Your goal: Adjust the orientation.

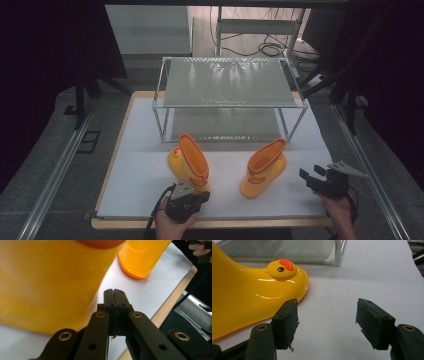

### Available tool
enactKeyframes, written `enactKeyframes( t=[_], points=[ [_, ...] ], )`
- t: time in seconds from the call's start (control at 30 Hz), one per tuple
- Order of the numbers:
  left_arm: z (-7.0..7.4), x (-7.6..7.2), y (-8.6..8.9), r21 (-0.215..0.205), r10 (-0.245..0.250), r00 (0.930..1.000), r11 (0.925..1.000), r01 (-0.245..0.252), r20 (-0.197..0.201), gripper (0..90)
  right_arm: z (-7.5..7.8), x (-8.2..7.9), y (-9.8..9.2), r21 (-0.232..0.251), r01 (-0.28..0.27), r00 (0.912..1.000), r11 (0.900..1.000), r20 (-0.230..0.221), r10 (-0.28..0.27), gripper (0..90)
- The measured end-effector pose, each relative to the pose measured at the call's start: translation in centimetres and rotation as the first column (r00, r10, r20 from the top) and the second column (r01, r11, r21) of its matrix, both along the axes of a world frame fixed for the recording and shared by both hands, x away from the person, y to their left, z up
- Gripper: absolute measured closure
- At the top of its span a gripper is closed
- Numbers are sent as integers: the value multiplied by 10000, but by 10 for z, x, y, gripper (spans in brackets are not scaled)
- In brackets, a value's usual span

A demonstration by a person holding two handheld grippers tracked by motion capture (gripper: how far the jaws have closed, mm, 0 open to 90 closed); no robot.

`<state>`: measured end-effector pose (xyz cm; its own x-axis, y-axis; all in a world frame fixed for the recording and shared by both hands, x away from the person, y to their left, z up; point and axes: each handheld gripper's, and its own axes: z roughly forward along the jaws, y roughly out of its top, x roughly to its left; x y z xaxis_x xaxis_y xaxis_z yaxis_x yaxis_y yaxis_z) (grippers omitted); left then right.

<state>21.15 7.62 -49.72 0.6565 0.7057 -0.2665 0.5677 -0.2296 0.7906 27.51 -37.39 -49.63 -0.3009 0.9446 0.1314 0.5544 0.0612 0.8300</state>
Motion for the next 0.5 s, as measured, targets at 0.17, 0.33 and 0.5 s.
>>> enactKeyframes(
  t=[0.17,0.33,0.5],
  points=[
    [-3,3,-12,82,410,9987,9991,-412,319,899,-2,1,1,40,6,10000,10000,-16,-6,339],
    [-4,5,-12,122,626,9974,9979,-631,363,900,-1,1,1,6,-26,10000,10000,-35,26,339],
    [-4,5,-8,133,607,9975,9980,-612,348,900,-2,0,1,6,-12,10000,10000,-51,12,339]
  ],
)
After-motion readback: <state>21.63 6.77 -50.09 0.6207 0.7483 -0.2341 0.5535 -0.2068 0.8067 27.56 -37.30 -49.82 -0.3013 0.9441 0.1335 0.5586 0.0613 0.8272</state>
